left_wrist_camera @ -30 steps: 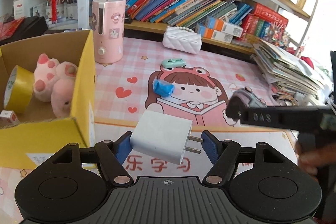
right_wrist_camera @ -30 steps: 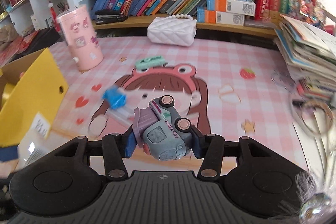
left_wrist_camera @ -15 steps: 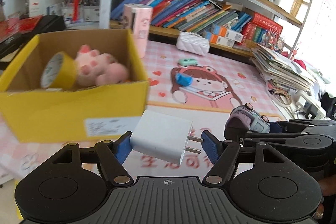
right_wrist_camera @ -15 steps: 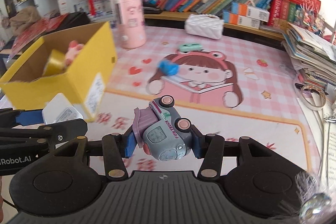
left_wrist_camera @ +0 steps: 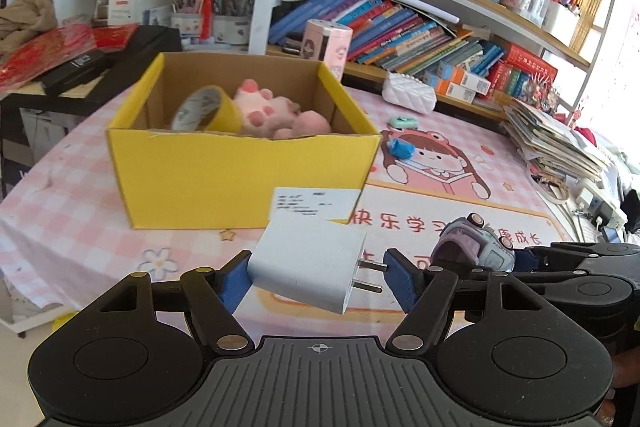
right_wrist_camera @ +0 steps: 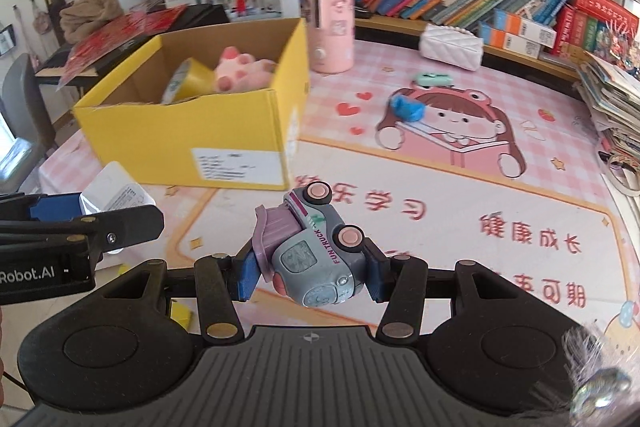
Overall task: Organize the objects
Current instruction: 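Lift the charger plug and toy car toward the yellow box, then lower charger plug and toy car into the yellow box and open both tools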
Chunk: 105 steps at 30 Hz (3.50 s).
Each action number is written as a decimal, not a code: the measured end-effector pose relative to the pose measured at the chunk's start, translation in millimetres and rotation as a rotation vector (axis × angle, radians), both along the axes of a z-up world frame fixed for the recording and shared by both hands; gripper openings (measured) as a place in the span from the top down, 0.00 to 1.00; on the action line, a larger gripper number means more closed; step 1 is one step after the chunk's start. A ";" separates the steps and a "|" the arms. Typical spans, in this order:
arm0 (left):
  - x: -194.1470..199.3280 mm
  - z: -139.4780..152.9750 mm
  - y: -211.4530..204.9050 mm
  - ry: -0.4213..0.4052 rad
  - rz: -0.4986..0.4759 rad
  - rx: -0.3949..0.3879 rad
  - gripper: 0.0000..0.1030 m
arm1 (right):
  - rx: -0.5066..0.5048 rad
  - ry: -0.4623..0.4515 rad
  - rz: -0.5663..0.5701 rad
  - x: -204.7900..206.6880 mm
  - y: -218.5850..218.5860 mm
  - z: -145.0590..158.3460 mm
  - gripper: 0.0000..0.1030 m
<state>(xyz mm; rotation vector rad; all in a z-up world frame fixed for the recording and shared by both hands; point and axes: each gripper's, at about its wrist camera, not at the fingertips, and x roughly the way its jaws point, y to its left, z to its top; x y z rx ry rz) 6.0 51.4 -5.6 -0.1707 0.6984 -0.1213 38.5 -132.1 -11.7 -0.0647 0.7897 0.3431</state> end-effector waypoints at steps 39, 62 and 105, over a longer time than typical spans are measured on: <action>4.7 40.0 60.6 -0.147 0.062 0.028 0.32 | 0.055 -0.116 0.030 5.8 61.8 41.9 0.53; 127.8 15.2 64.3 -0.056 0.155 0.124 0.32 | 0.056 -0.178 0.163 152.6 91.8 51.2 0.53; 171.7 -23.7 47.1 0.077 0.127 0.245 0.25 | -0.086 0.012 0.423 215.1 146.9 -4.6 0.53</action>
